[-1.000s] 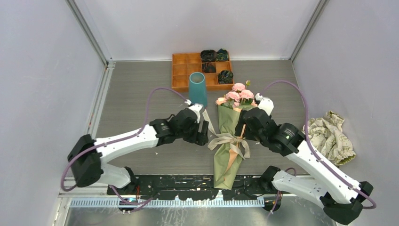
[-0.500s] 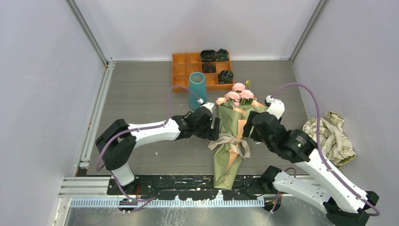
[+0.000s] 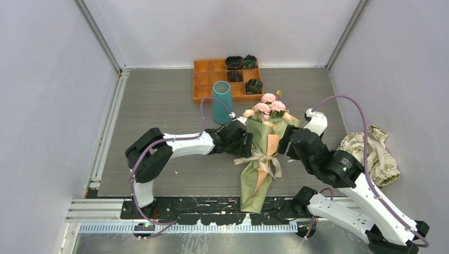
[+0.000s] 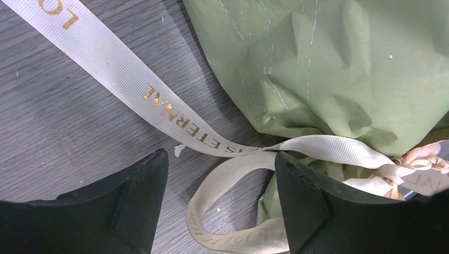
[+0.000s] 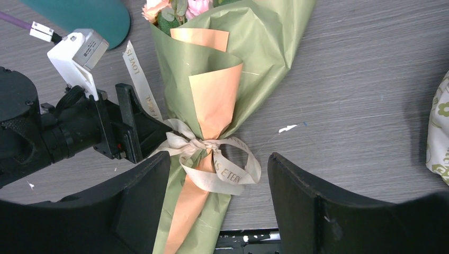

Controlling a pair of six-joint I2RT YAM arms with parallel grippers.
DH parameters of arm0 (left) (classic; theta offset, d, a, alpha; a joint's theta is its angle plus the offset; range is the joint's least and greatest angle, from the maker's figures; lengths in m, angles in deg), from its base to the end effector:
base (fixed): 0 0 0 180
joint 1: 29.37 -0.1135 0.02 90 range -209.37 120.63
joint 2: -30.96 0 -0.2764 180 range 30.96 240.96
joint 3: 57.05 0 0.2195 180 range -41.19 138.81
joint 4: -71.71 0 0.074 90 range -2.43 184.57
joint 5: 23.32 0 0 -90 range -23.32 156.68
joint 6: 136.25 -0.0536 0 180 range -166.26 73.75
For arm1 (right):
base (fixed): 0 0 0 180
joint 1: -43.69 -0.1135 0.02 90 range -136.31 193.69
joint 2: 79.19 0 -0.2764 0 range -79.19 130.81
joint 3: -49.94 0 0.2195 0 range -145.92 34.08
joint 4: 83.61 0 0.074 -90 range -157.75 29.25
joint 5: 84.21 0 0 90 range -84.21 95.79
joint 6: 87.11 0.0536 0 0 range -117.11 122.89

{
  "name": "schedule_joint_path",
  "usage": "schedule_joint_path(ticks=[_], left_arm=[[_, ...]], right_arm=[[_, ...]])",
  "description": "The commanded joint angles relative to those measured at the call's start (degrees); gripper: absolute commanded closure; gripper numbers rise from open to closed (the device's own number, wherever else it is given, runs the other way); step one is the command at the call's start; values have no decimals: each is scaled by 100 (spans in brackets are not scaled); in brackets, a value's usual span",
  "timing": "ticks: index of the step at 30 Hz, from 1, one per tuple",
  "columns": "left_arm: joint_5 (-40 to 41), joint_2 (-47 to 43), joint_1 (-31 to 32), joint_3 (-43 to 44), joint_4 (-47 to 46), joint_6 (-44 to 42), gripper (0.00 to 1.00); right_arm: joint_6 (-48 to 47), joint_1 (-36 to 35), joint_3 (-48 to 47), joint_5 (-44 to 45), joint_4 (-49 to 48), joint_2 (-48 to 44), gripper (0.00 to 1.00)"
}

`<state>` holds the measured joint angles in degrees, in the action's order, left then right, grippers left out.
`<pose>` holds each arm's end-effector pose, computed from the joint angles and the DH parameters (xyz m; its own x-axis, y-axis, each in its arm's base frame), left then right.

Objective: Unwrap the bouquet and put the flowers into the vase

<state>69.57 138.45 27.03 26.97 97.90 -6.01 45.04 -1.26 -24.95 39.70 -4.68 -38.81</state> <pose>0.2164 -0.3208 0.1925 -0.8477 0.1100 -0.5190 0.3487 0.8528 -0.3888 0.0742 0.0318 0.3340 -0.5715 0.2165 -0.7916 0.1068 0.9760 0.1898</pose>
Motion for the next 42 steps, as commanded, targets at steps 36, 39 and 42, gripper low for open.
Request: schedule_joint_path(ticks=[36, 39, 42], left_arm=[[1424, -1410, 20, 727, 618, -290, 100], [1686, -1911, 20, 725, 732, -432, 100], [1865, -2319, 20, 719, 839, -528, 100]], right_arm=[[141, -23, 441, -262, -600, -97, 32], [193, -23, 604, -380, -714, -39, 31], [257, -27, 787, -545, -855, 62, 31]])
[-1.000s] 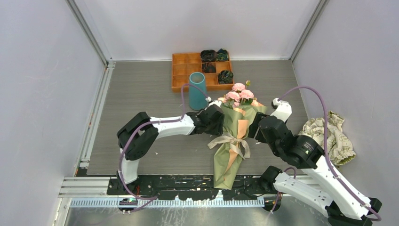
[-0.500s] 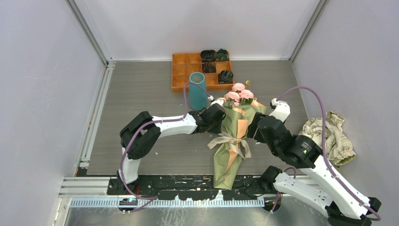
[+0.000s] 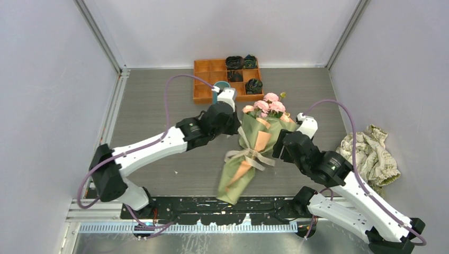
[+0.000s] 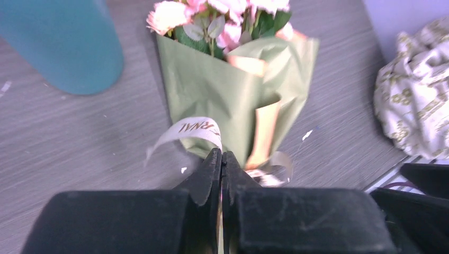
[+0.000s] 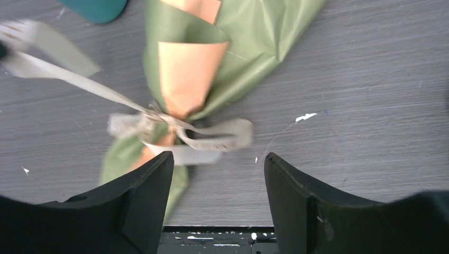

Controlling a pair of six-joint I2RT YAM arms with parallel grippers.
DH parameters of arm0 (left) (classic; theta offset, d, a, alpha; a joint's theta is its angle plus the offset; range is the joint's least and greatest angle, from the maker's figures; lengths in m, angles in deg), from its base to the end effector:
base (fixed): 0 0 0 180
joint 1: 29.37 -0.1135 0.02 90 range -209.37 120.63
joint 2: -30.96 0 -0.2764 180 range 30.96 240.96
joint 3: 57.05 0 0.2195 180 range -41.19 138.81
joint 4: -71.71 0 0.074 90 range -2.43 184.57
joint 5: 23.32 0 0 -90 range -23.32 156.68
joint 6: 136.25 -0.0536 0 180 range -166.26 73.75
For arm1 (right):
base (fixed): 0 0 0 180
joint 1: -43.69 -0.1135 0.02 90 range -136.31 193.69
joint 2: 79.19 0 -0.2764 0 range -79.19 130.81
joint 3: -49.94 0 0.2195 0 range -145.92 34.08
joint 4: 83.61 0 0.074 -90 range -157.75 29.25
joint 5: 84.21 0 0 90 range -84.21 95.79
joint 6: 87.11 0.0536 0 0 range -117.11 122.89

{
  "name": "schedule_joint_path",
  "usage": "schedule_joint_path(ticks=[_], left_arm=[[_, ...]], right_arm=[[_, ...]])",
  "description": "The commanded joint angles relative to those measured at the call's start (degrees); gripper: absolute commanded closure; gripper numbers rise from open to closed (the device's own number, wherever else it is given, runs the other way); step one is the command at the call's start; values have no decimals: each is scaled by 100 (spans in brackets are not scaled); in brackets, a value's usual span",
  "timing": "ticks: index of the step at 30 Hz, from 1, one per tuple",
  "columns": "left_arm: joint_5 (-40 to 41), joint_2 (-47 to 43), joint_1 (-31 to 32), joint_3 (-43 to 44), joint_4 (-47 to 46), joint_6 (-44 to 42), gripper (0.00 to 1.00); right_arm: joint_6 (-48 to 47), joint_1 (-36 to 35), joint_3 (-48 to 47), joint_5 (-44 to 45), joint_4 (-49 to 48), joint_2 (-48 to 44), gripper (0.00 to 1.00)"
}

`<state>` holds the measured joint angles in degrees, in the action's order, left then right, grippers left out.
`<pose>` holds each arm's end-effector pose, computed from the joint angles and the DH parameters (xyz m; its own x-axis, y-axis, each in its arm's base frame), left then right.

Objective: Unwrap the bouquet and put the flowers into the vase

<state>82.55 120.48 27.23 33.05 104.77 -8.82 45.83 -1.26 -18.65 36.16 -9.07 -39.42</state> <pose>0.2011 -0.2784 0.3247 -0.6456 -0.0829 -0.7591 0.3572 0.8459 -0.3961 0.0785 0.0400 0.3100 -0.6160 0.2156 -0.7577 0.0818 0.9741 0.2106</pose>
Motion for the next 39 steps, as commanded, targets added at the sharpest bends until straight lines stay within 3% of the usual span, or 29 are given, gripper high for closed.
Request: schedule_joint_path(ticks=[1, 15, 21, 28, 33, 39], left_arm=[[607, -586, -4, 95, 178, -252, 100], [827, -1674, -4, -250, 316, -276, 100], [1085, -1849, 2, -252, 456, -496, 100], [1321, -1780, 0, -733, 92, -550, 100], [1767, -1913, -9, -1062, 43, -481, 100], [2014, -2168, -26, -1253, 96, -539, 100]], right_arm=[[199, -23, 217, -250, -470, 152, 31], [169, -23, 716, -1223, -1729, 1245, 34], [-53, -241, 550, -1834, -2293, 1629, 46], [-106, -1151, 426, -1821, -3007, 2425, 50], [-145, -1224, 395, -1817, -3586, 3106, 52], [-452, -1221, 83, -1395, -3871, 3864, 46]])
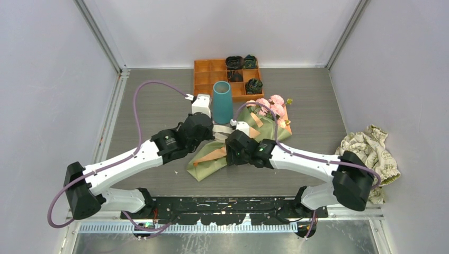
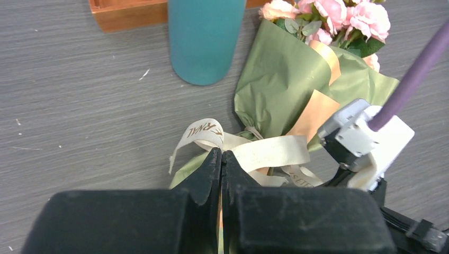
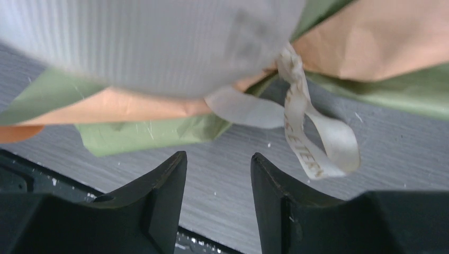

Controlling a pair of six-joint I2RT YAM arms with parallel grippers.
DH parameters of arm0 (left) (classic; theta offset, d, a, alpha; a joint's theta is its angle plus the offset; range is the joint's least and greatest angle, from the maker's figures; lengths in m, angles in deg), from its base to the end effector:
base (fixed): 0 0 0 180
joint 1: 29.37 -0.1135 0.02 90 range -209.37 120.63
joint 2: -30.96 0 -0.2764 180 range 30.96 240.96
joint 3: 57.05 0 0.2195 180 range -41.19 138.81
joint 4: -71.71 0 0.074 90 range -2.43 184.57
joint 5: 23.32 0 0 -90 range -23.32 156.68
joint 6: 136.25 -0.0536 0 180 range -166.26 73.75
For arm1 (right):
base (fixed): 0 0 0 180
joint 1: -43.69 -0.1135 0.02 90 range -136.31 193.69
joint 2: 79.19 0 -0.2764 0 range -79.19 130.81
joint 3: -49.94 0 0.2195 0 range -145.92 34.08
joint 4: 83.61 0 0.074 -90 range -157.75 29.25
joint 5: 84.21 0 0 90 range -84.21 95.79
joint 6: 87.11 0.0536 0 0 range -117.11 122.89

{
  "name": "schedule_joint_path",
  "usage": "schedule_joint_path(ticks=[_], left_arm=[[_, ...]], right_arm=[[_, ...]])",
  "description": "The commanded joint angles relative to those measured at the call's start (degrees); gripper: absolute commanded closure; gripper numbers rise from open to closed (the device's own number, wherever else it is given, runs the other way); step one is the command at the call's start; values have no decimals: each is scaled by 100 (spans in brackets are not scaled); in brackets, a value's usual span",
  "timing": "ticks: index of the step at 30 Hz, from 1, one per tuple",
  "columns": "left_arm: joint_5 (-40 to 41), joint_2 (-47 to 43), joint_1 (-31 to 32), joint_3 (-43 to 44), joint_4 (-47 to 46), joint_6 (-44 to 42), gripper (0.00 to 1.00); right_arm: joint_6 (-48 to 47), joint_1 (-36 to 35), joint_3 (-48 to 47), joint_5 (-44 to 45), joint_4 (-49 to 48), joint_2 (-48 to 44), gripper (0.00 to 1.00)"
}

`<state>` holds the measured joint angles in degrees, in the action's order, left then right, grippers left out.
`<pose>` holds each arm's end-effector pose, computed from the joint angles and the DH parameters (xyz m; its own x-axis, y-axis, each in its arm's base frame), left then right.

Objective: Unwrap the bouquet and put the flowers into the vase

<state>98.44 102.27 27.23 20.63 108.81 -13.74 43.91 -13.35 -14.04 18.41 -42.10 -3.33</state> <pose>0.1625 -0.1951 0.3386 -0.4849 -0.0948 -0.8694 0.2374 0.9425 -0.2352 0.1418 0.1972 0.2350 -0.8204 -0.0880 -0.5651 -0.2776 0.9251 0.2591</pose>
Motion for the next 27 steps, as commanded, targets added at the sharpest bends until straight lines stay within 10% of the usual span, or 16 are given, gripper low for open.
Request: schedule_joint_path(ticks=[1, 12, 19, 27], left_arm=[[446, -378, -35, -33, -287, -51, 100], [483, -484, -75, -134, -192, -32, 100], [458, -436, -79, -100, -219, -14, 100], [465, -434, -90, -78, -200, 4, 100]], right_arm=[[-299, -6, -394, 437, -634, 366, 46], [-605, 129, -425, 954, -719, 866, 52], [-591, 149, -349, 1128, -617, 812, 99], [-422, 150, -205, 1409, -197, 63, 99]])
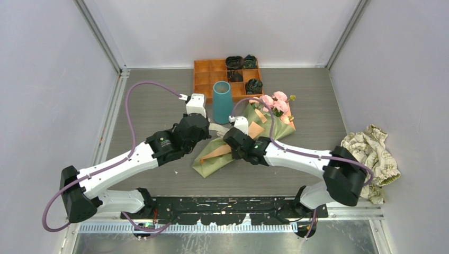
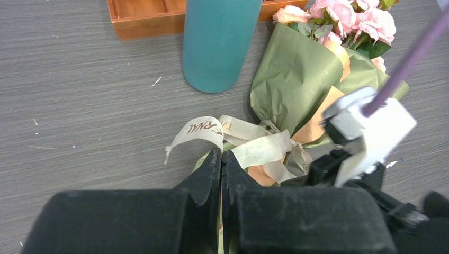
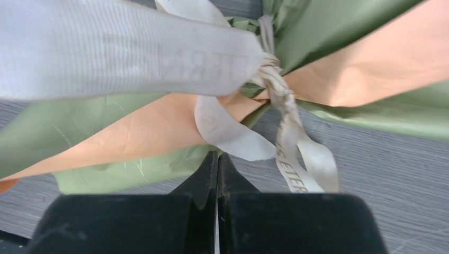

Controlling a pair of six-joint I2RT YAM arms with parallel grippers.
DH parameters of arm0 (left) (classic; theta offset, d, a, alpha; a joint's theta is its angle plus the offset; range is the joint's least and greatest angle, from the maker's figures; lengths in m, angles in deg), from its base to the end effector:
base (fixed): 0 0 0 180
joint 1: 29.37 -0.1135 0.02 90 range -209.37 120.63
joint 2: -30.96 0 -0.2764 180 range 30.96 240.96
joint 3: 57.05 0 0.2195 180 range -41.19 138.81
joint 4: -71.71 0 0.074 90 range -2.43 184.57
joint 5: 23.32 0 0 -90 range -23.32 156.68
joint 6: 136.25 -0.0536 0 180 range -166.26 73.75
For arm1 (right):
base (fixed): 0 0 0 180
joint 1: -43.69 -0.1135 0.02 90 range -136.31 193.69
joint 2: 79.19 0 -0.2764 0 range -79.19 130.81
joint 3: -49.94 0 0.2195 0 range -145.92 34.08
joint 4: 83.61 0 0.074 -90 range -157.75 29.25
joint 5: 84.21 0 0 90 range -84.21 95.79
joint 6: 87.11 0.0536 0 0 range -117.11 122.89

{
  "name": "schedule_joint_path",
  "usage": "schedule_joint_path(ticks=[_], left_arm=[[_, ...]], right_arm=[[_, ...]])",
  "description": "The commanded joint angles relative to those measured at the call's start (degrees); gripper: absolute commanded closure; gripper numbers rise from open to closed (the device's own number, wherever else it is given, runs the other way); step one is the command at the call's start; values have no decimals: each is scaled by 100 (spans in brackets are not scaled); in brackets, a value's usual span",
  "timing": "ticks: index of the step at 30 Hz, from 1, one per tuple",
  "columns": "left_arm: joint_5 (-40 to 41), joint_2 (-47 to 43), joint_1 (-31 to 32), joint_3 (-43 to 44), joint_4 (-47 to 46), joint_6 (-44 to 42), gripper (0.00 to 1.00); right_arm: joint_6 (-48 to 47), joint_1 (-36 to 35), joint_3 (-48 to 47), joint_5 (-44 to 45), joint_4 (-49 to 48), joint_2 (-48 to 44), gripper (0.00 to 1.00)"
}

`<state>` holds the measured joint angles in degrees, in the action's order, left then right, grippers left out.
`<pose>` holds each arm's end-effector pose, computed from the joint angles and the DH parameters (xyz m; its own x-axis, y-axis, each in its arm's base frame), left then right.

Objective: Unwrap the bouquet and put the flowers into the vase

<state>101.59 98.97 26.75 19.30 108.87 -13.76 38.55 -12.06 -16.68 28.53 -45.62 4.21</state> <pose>0.1576 -0.1797 0.3448 -0.4422 -0.1316 -0.8872 0.1941 0.9517 -0.2379 0.1689 0.2112 0.2239 -0.7448 -0.1385 -0.6528 -0.2494 0.9651 0.0798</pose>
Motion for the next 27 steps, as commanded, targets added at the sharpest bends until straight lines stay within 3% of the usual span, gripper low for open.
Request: schedule_joint_path(ticks=[1, 3, 7, 12, 22, 27], left_arm=[[147, -97, -41, 56, -205, 3, 100], [126, -59, -44, 66, -222, 11, 100], [62, 23, -40, 110, -253, 22, 100], [65, 18, -47, 129, -221, 32, 100], [133, -18, -58, 114, -126, 45, 100], [156, -42, -65, 95, -96, 62, 100]], right_arm=[[150, 20, 112, 443, 210, -821, 99], [223, 26, 153, 528, 364, -950, 95], [125, 20, 187, 412, 383, -809, 68], [134, 21, 188, 238, 43, -475, 58], [-171, 255, -30, 261, -379, 355, 53], [-318, 553, 40, 206, -589, 486, 59]])
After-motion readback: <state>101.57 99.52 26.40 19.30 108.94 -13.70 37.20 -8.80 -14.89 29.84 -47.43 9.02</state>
